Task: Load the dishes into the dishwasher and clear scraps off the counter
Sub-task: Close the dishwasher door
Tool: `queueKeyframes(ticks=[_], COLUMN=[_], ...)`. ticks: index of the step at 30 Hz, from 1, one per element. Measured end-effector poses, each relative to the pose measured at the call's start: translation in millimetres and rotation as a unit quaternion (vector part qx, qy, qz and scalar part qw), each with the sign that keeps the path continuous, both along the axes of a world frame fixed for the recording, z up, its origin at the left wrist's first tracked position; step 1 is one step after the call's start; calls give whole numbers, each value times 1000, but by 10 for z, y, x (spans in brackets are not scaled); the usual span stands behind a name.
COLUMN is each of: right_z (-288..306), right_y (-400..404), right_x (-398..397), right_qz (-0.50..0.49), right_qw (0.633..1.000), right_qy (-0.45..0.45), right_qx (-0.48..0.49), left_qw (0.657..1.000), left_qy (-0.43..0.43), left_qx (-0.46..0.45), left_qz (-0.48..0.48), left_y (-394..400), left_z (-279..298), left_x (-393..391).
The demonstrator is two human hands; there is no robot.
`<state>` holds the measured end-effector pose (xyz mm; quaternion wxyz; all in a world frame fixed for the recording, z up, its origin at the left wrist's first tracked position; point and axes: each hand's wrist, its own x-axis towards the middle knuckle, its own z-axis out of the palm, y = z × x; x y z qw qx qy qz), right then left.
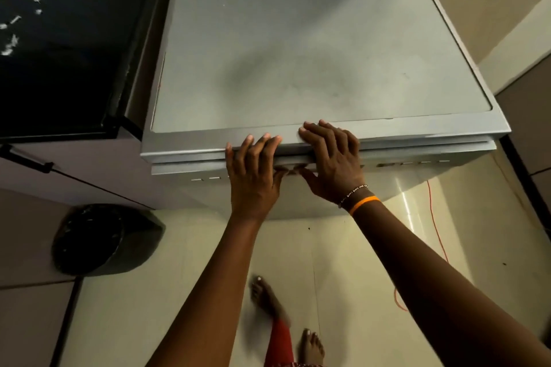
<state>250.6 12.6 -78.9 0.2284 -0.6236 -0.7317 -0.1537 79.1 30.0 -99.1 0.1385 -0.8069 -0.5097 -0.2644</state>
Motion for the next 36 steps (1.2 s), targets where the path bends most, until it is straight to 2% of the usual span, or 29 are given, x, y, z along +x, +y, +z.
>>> queueKeyframes(ticks=[3,6,10,16,20,25,27,29,36], right_z=[-121,-166,-164,-17,94,230,303,399,745], right_y=[78,115,113,82,43,5,36,130,738], right_x=[-106,-96,-113,-162,-241,-372,-471,-583,-975], right_qz=[-28,-30,-24,-51,-81,-120,-150,-166,-56], right_qw=[997,996,995,997,995,989,981,970,947], right_qy=[24,19,19,30,52,87,124,175,295], right_qx=[62,79,95,43,3,-16,-26,-34,-113], left_qw=[997,996,997,997,994,979,962,953,942], left_qy=[-21,-17,-13,-20,-91,-125,-183,-204,-212], left_qx=[57,85,72,33,-48,-157,-202,-222,-259], left_qz=[45,29,24,62,36,-26,-27,-19,10], left_y=[88,144,153,49,13,-32,-5,61,535], left_z=[-93,-119,-105,124,389,656,743,811,991], left_x=[102,81,76,143,122,-13,-58,-91,-430])
